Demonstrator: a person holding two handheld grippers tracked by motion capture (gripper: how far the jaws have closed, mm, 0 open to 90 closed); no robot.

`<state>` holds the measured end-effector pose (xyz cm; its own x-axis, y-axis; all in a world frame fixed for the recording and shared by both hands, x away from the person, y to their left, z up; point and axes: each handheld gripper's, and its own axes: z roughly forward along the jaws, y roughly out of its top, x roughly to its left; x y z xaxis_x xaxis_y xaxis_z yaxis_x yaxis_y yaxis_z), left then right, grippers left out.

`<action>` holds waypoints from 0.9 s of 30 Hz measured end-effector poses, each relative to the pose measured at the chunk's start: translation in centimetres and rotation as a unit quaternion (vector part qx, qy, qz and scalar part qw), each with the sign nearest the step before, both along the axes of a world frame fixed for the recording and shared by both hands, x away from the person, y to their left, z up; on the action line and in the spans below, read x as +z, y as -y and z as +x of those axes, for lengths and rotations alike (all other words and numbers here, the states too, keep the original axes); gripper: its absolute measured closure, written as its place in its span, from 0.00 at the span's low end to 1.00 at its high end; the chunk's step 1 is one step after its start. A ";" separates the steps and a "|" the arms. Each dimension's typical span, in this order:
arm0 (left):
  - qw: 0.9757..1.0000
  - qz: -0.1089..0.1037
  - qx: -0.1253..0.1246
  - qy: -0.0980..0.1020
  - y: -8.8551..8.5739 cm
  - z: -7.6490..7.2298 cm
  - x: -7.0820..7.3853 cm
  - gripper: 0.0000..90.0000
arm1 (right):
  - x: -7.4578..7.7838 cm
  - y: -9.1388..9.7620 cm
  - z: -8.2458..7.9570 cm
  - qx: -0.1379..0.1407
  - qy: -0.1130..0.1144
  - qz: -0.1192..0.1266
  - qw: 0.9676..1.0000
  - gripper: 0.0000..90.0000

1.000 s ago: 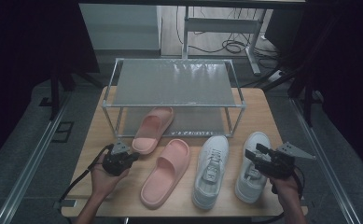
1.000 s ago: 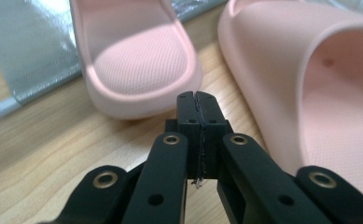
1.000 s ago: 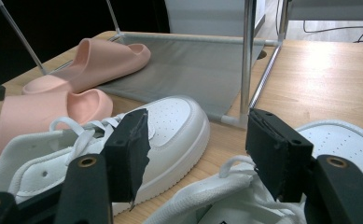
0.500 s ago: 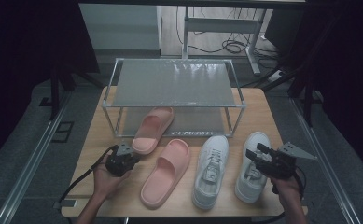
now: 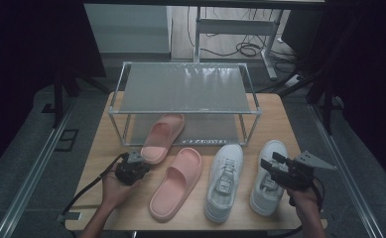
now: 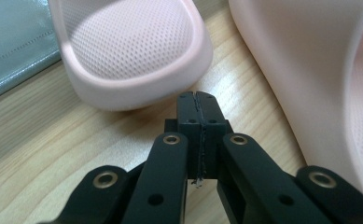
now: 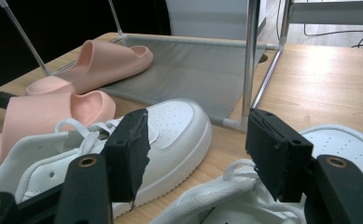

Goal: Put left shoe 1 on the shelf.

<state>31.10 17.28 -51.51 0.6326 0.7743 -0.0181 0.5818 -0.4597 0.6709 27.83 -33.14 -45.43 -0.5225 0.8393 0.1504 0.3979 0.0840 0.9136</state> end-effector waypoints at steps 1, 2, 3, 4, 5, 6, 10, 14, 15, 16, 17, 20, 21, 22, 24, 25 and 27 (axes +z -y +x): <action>1.000 -0.002 0.000 -0.003 0.0 0.2 -0.1 1.00 | 0.0 0.0 0.0 0.000 -0.001 0.000 1.000 0.44; 1.000 -0.002 0.000 -0.003 0.0 0.2 -0.1 1.00 | 0.0 -0.1 0.0 0.001 0.000 -0.001 1.000 0.44; 1.000 -0.006 0.001 -0.004 0.0 0.4 -0.2 1.00 | 0.0 -0.1 0.0 0.002 0.000 -0.001 1.000 0.44; 1.000 -0.009 0.002 -0.005 0.1 0.6 -0.2 1.00 | 0.0 -0.1 0.0 0.001 -0.001 0.000 1.000 0.44; 1.000 -0.009 0.002 -0.005 0.1 0.6 -0.2 1.00 | 0.0 -0.1 0.0 0.001 -0.001 0.000 1.000 0.44; 1.000 -0.011 0.003 -0.006 0.1 0.8 -0.2 1.00 | 0.0 -0.1 0.0 0.001 0.000 0.000 1.000 0.44; 1.000 -0.020 0.001 -0.011 0.5 1.5 -0.3 1.00 | 0.0 0.0 0.0 0.000 0.001 0.000 1.000 0.44; 1.000 -0.028 0.002 -0.014 0.7 2.1 -0.4 1.00 | 0.0 -0.1 0.0 0.001 0.000 -0.001 1.000 0.44; 0.999 -0.029 0.002 -0.015 0.8 2.4 -0.4 1.00 | 0.0 -0.1 0.0 0.001 0.000 -0.001 1.000 0.44; 0.999 -0.030 0.002 -0.016 0.9 2.6 -0.5 1.00 | 0.0 -0.1 0.0 0.001 -0.001 -0.001 1.000 0.44; 0.999 -0.033 0.002 -0.017 0.9 2.8 -0.5 1.00 | 0.0 -0.1 0.0 0.001 -0.001 -0.001 1.000 0.44; 0.999 -0.038 0.003 -0.017 1.0 3.2 -0.6 1.00 | 0.0 -0.1 0.1 0.001 -0.001 -0.001 1.000 0.44; 0.999 -0.034 0.001 -0.015 1.3 3.5 -0.6 1.00 | 0.0 -0.1 0.0 0.001 -0.001 -0.001 1.000 0.44; 1.000 -0.026 0.001 -0.010 1.5 3.6 -0.6 1.00 | 0.0 -0.1 0.0 0.001 -0.001 -0.001 1.000 0.44; 1.000 -0.015 -0.009 -0.007 1.9 3.9 -0.5 1.00 | 0.0 -0.1 0.1 0.001 -0.001 -0.001 1.000 0.44; 1.000 -0.013 -0.011 -0.008 2.3 4.1 -0.4 1.00 | 0.0 -0.1 0.1 0.001 0.000 -0.002 1.000 0.44; 1.000 -0.011 -0.010 -0.014 2.5 4.6 -0.4 1.00 | -0.1 0.0 0.1 0.001 -0.002 -0.002 1.000 0.44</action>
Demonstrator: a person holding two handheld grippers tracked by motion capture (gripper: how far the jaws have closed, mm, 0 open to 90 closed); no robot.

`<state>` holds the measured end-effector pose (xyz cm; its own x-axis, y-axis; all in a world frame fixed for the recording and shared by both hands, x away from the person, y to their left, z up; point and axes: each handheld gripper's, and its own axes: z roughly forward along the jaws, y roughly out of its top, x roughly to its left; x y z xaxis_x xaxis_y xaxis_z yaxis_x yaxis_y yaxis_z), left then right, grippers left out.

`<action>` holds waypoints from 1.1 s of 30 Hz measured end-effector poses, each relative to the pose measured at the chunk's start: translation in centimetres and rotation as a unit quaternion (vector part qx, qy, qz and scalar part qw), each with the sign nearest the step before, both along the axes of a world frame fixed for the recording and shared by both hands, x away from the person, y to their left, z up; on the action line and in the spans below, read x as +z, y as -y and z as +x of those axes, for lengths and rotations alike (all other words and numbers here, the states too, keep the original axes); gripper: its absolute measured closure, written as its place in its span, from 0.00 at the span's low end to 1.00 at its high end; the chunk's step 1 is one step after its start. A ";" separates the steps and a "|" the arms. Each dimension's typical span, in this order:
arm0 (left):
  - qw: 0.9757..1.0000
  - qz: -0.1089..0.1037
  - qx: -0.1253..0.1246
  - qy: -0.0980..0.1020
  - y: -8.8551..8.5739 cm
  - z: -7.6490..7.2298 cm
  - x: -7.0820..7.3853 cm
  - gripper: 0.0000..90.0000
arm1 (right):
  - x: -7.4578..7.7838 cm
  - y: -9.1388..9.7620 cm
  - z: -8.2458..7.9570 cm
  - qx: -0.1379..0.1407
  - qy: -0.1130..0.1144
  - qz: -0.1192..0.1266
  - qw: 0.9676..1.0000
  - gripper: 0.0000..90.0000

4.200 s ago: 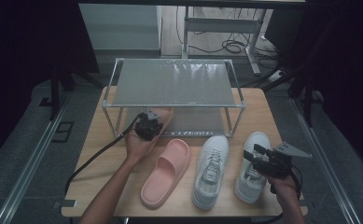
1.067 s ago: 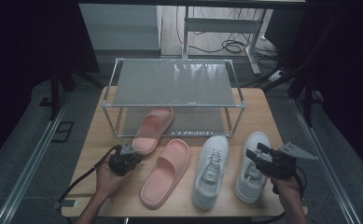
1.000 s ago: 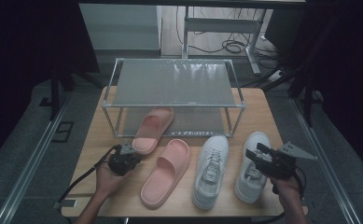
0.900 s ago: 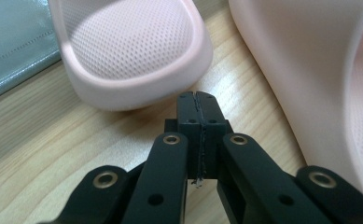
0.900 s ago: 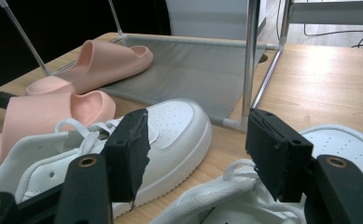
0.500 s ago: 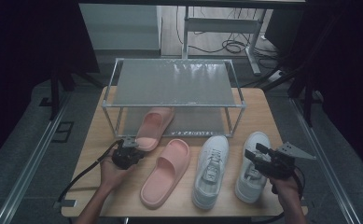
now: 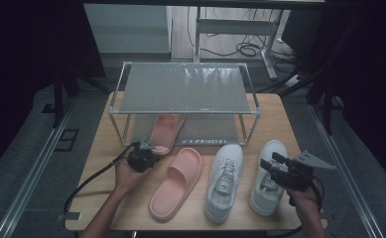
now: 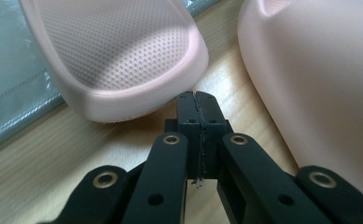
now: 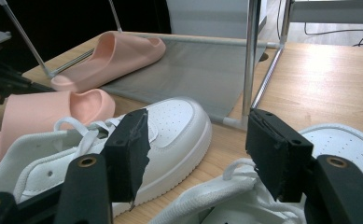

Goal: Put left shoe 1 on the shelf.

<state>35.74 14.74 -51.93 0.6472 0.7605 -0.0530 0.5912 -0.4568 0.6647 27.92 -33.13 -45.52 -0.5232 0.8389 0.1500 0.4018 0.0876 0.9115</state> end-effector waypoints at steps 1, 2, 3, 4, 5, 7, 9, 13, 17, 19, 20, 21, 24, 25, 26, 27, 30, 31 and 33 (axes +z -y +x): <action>1.000 0.002 -0.002 -0.001 0.1 0.3 0.0 1.00 | 0.0 0.0 0.0 0.000 -0.001 0.000 1.000 0.44; 1.000 0.002 -0.002 -0.001 0.2 0.5 0.0 1.00 | 0.0 0.0 0.0 0.000 -0.001 0.000 1.000 0.44; 1.000 0.004 -0.002 -0.002 0.3 0.8 0.0 1.00 | 0.0 0.0 0.0 0.000 -0.001 0.000 1.000 0.44; 1.000 0.003 -0.003 -0.001 0.5 1.0 0.0 1.00 | 0.0 0.1 0.0 0.000 -0.001 0.000 1.000 0.44; 1.000 0.003 -0.004 -0.003 0.7 1.2 0.0 1.00 | 0.0 0.1 0.0 0.001 -0.001 0.000 1.000 0.44; 1.000 0.002 -0.003 -0.003 1.1 1.4 0.0 1.00 | -0.1 0.0 0.1 0.001 -0.002 0.000 1.000 0.44; 1.000 0.004 -0.005 -0.003 1.5 1.9 0.0 1.00 | -0.1 0.0 0.1 0.002 -0.002 -0.001 1.000 0.44; 1.000 0.012 -0.008 -0.002 2.2 2.5 0.0 1.00 | -0.1 0.0 0.1 0.002 -0.003 0.000 1.000 0.44; 1.000 0.019 -0.018 -0.003 2.8 3.3 0.0 1.00 | -0.1 0.0 0.1 0.003 -0.004 -0.001 1.000 0.44; 1.000 0.020 -0.017 -0.003 3.0 3.6 0.0 1.00 | -0.1 0.0 0.1 0.003 -0.004 -0.001 1.000 0.44; 1.000 0.020 -0.017 -0.003 3.0 3.6 0.0 1.00 | -0.1 0.0 0.1 0.003 -0.004 -0.001 1.000 0.44; 1.000 0.022 -0.015 -0.003 3.4 4.0 0.0 1.00 | -0.1 0.0 0.1 0.004 -0.005 -0.001 1.000 0.44; 1.000 0.020 -0.016 -0.005 3.9 4.4 -0.1 1.00 | -0.2 0.0 0.1 0.004 -0.006 -0.002 1.000 0.44; 1.000 0.018 -0.014 -0.006 4.1 4.5 -0.1 1.00 | -0.2 0.0 0.1 0.004 -0.006 -0.002 1.000 0.44; 1.000 0.020 -0.016 -0.005 4.2 4.7 -0.1 1.00 | -0.2 0.0 0.1 0.005 -0.006 -0.002 1.000 0.44; 1.000 0.020 -0.016 -0.007 4.3 4.8 -0.1 1.00 | -0.2 0.0 0.1 0.005 -0.006 -0.002 1.000 0.44; 1.000 0.021 -0.012 -0.007 4.6 5.2 -0.2 1.00 | -0.2 0.0 0.1 0.006 -0.006 -0.002 1.000 0.44; 1.000 0.021 -0.011 -0.007 4.6 5.3 -0.2 1.00 | -0.2 0.0 0.1 0.005 -0.006 -0.002 1.000 0.44; 1.000 0.015 -0.005 -0.006 4.6 5.4 -0.2 1.00 | -0.2 0.0 0.1 0.005 -0.006 -0.002 1.000 0.44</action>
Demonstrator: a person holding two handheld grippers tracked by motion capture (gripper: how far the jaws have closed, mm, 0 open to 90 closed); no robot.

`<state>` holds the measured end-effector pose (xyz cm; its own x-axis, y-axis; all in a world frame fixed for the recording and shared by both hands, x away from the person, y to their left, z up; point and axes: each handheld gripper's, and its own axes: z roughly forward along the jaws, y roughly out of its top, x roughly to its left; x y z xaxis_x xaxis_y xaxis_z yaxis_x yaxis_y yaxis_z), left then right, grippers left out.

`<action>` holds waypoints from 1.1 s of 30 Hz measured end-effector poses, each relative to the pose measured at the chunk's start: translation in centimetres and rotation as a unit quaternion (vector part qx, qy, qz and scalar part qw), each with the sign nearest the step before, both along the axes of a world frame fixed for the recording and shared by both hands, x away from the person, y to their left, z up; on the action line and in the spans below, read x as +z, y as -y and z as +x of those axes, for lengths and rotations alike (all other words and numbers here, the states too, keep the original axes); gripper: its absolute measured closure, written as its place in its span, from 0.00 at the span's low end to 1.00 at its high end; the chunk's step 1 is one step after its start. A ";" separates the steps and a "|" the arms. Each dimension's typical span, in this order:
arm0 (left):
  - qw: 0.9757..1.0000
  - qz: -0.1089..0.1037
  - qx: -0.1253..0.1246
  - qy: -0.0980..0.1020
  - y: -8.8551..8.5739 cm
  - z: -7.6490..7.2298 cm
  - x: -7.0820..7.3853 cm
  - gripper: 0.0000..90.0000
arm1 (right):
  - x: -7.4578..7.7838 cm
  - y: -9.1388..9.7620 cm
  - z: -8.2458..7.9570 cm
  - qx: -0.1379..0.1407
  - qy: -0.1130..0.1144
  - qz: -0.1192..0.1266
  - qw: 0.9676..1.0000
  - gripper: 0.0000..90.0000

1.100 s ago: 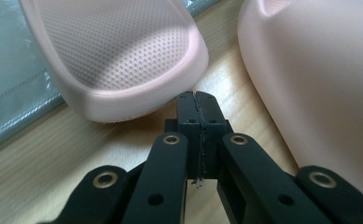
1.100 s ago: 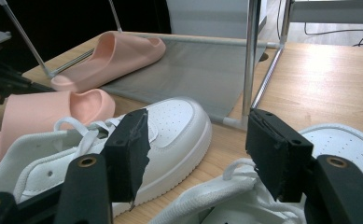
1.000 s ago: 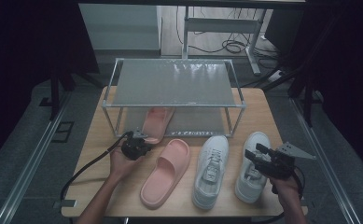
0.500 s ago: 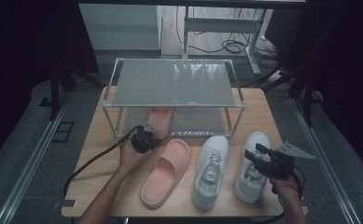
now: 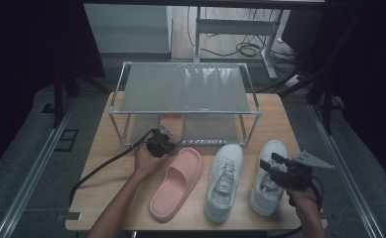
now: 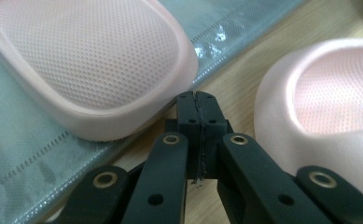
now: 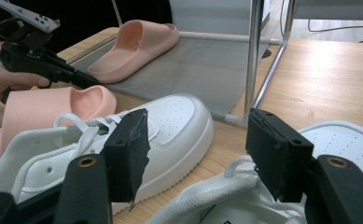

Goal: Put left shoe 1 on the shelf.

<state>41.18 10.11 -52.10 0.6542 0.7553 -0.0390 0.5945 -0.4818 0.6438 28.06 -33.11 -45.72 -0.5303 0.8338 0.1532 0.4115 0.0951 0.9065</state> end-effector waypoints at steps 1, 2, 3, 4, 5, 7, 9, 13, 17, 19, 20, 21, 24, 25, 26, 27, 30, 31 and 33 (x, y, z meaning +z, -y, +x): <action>1.000 -0.003 0.000 0.000 0.0 0.1 0.1 1.00 | 0.0 0.0 0.0 0.000 0.000 0.000 1.000 0.44; 1.000 -0.002 0.000 0.000 0.0 0.1 0.1 1.00 | 0.0 0.0 0.0 0.000 0.000 0.001 1.000 0.44; 1.000 -0.002 0.001 0.000 0.1 0.1 0.2 1.00 | 0.0 0.0 0.0 0.002 -0.001 0.002 1.000 0.44; 1.000 -0.004 0.001 0.001 0.1 0.1 0.2 1.00 | 0.0 0.0 0.0 0.004 -0.001 0.004 1.000 0.44; 1.000 -0.004 0.001 0.001 0.1 0.1 0.2 1.00 | 0.1 -0.1 0.0 0.006 -0.001 0.006 1.000 0.44; 1.000 -0.006 0.002 -0.001 0.1 0.2 0.2 1.00 | 0.1 -0.1 0.0 0.006 0.000 0.005 1.000 0.44; 1.000 -0.005 0.002 0.000 0.1 0.2 0.2 1.00 | 0.0 -0.1 0.0 0.005 -0.002 0.004 1.000 0.44; 1.000 -0.013 -0.003 0.007 -0.2 -0.7 0.4 1.00 | 0.1 0.0 0.0 0.005 -0.002 0.004 1.000 0.44; 1.000 -0.026 0.001 0.015 -1.3 -1.9 1.0 1.00 | 0.1 0.0 -0.1 0.004 -0.002 0.004 1.000 0.44; 0.999 -0.038 0.010 0.018 -1.9 -2.7 1.3 1.00 | 0.0 -0.1 0.0 0.005 -0.002 0.004 1.000 0.44; 0.999 -0.044 0.013 0.020 -2.2 -3.2 1.4 1.00 | 0.0 -0.1 0.0 0.005 -0.002 0.004 1.000 0.44; 0.999 -0.048 0.011 0.021 -2.5 -3.6 1.6 1.00 | 0.0 -0.1 0.0 0.005 -0.002 0.003 1.000 0.44; 0.998 -0.061 0.015 0.025 -3.1 -4.5 1.9 1.00 | 0.0 -0.2 0.0 0.005 -0.002 0.002 1.000 0.44; 0.997 -0.068 0.013 0.030 -3.5 -5.4 2.2 1.00 | 0.0 -0.2 0.0 0.006 -0.002 0.002 1.000 0.44; 0.997 -0.067 0.011 0.028 -3.6 -5.9 2.3 0.99 | 0.0 -0.2 -0.1 0.006 -0.002 0.002 1.000 0.44; 0.997 -0.067 0.011 0.028 -3.6 -5.9 2.3 0.99 | 0.0 -0.2 -0.1 0.006 -0.002 0.002 1.000 0.44; 0.996 -0.078 0.004 0.029 -3.9 -7.7 2.5 0.99 | 0.0 -0.3 0.0 0.007 -0.002 0.000 1.000 0.44; 0.996 -0.080 0.003 0.030 -4.0 -8.1 2.4 0.99 | 0.0 -0.3 0.0 0.006 -0.002 0.000 1.000 0.44; 0.996 -0.079 0.001 0.027 -4.1 -8.9 2.4 0.99 | 0.0 -0.3 0.0 0.006 -0.002 0.000 1.000 0.44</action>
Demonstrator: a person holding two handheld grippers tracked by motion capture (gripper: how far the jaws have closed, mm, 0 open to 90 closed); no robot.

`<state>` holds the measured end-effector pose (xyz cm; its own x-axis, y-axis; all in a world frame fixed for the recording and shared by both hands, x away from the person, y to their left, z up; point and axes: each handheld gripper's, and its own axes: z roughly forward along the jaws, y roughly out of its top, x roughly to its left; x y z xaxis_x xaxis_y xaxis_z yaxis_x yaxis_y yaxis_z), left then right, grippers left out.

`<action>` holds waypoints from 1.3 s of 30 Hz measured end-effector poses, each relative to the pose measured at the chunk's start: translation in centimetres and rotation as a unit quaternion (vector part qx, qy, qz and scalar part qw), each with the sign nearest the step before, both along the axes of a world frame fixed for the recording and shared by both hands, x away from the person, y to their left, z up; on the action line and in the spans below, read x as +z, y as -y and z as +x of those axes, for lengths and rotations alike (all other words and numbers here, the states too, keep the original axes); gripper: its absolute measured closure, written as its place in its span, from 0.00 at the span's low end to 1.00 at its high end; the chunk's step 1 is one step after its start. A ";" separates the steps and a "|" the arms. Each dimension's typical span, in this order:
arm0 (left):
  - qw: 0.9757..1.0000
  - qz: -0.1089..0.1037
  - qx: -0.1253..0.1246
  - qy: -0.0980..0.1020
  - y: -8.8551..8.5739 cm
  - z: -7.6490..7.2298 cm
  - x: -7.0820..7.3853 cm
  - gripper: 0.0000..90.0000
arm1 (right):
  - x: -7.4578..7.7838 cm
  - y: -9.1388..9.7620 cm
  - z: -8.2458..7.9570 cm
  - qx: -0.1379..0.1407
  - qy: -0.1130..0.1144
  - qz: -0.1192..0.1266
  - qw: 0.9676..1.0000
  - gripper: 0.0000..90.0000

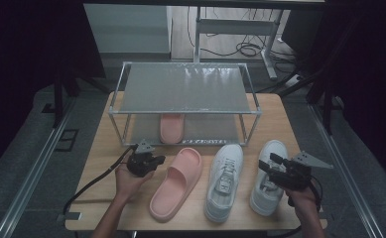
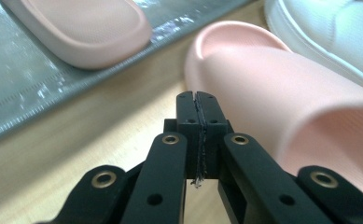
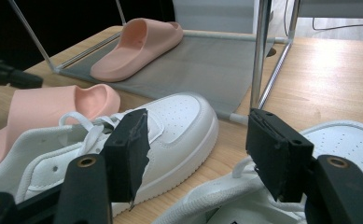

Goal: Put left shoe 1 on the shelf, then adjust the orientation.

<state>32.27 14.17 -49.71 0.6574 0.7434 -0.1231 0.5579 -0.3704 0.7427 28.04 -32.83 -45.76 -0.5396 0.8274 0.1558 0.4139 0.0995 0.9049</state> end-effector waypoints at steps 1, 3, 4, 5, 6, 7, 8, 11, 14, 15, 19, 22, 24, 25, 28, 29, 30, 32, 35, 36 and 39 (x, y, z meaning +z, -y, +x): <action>1.000 0.008 -0.005 0.000 0.0 -0.3 0.1 0.99 | 0.0 0.0 0.0 0.000 0.000 0.000 1.000 0.44; 1.000 0.011 -0.004 0.004 -0.2 -0.9 0.3 1.00 | 0.0 0.0 0.0 0.001 0.000 0.000 1.000 0.44; 1.000 0.007 -0.004 0.004 -0.4 -1.3 0.4 1.00 | 0.0 -0.1 0.0 0.001 0.000 0.000 1.000 0.44; 1.000 0.006 -0.004 0.004 -0.5 -1.5 0.4 1.00 | 0.0 -0.1 -0.1 0.002 0.001 0.000 1.000 0.44; 1.000 0.005 -0.001 0.004 -0.7 -1.9 0.5 1.00 | 0.1 -0.1 -0.1 0.002 0.001 0.001 1.000 0.44; 1.000 0.009 0.000 0.006 -0.8 -2.0 0.5 1.00 | 0.1 -0.1 -0.1 0.002 0.002 0.000 1.000 0.44; 1.000 0.009 0.000 0.006 -0.8 -2.0 0.5 0.99 | 0.1 -0.1 -0.1 0.002 0.002 0.000 1.000 0.44; 1.000 0.005 -0.003 0.008 -1.1 -2.8 0.9 0.99 | 0.1 0.0 0.0 0.001 0.001 0.002 1.000 0.44; 1.000 -0.010 -0.009 0.001 -1.1 -3.1 1.2 0.98 | 0.1 -0.1 0.1 0.001 0.001 -0.001 1.000 0.44; 1.000 -0.011 -0.011 -0.001 -1.1 -3.2 1.2 0.97 | 0.0 -0.1 0.1 0.001 0.001 -0.002 1.000 0.44; 1.000 -0.008 -0.014 -0.004 -0.8 -3.4 1.0 0.97 | -0.1 -0.1 0.0 0.001 -0.001 -0.001 1.000 0.44; 0.999 -0.022 -0.020 -0.013 -0.5 -3.7 1.0 0.96 | -0.1 -0.2 0.0 0.001 0.000 -0.002 1.000 0.44; 0.999 -0.019 -0.023 -0.013 -0.3 -3.9 1.1 0.96 | 0.0 -0.2 -0.1 0.003 0.000 -0.002 1.000 0.44; 1.000 -0.014 -0.024 -0.011 -0.2 -4.0 1.2 0.95 | 0.0 -0.2 0.0 0.002 0.000 -0.002 1.000 0.44; 0.999 -0.012 -0.036 -0.015 0.4 -4.3 1.4 0.93 | -0.1 -0.2 0.0 0.001 -0.001 -0.003 1.000 0.44; 0.999 -0.009 -0.042 -0.015 0.7 -4.4 1.5 0.92 | -0.1 -0.2 0.0 0.001 -0.001 -0.003 1.000 0.44; 0.999 -0.009 -0.042 -0.015 0.7 -4.4 1.5 0.92 | -0.1 -0.2 0.0 0.001 -0.001 -0.003 1.000 0.44; 0.998 -0.008 -0.055 -0.022 1.3 -4.7 1.6 0.90 | -0.1 -0.2 0.0 0.001 -0.002 -0.003 1.000 0.44; 0.997 -0.002 -0.067 -0.031 2.0 -4.9 1.6 0.84 | -0.1 -0.2 0.0 0.002 -0.002 -0.004 1.000 0.44; 0.997 -0.002 -0.067 -0.031 2.0 -4.9 1.6 0.82 | -0.1 -0.2 0.0 0.002 -0.002 -0.004 1.000 0.44; 0.996 0.001 -0.085 -0.042 2.8 -5.1 1.4 0.77 | -0.2 -0.3 0.0 0.004 -0.002 -0.005 1.000 0.44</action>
